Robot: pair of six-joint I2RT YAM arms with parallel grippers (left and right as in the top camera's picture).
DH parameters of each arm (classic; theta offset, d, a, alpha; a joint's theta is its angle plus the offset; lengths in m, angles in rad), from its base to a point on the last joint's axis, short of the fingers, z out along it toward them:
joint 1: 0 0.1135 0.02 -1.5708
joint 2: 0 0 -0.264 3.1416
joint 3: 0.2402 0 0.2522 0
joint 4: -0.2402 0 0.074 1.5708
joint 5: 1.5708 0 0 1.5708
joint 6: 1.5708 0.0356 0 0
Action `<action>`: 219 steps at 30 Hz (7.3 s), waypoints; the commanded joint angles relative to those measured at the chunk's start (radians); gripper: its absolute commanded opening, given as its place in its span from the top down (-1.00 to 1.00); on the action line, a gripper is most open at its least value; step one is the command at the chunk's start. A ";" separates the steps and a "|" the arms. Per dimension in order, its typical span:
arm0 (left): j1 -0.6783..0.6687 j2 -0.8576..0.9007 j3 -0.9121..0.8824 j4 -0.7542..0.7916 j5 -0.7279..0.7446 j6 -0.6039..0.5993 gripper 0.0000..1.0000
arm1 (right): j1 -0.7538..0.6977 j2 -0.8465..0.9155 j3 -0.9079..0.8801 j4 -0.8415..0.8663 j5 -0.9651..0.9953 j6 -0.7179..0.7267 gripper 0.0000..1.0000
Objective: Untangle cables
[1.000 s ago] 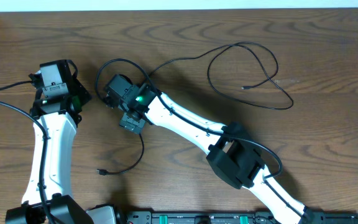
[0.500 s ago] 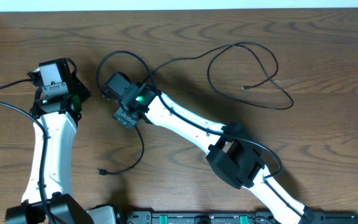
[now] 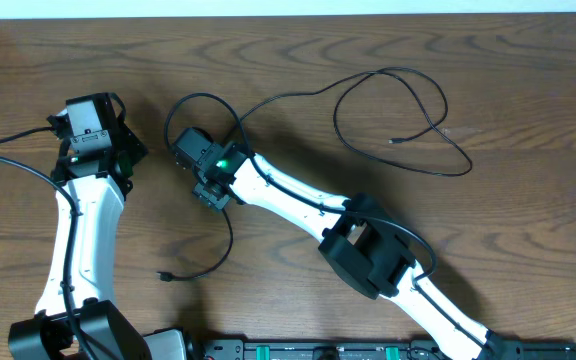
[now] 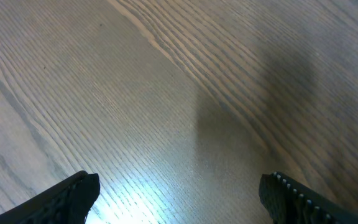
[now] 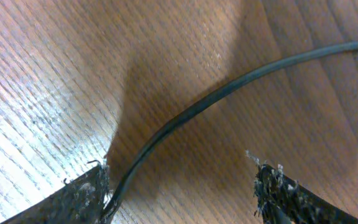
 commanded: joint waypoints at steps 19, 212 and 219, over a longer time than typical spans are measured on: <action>0.005 0.004 0.019 0.001 -0.025 -0.006 -0.74 | -0.046 -0.027 -0.006 -0.252 0.146 0.090 0.98; 0.005 0.004 0.019 0.000 -0.025 -0.006 -0.74 | -1.240 -0.138 -0.383 0.316 -0.058 -0.015 0.98; 0.005 0.004 0.019 0.000 -0.025 -0.006 -0.74 | -1.366 -0.138 -0.383 0.313 -0.151 0.006 0.98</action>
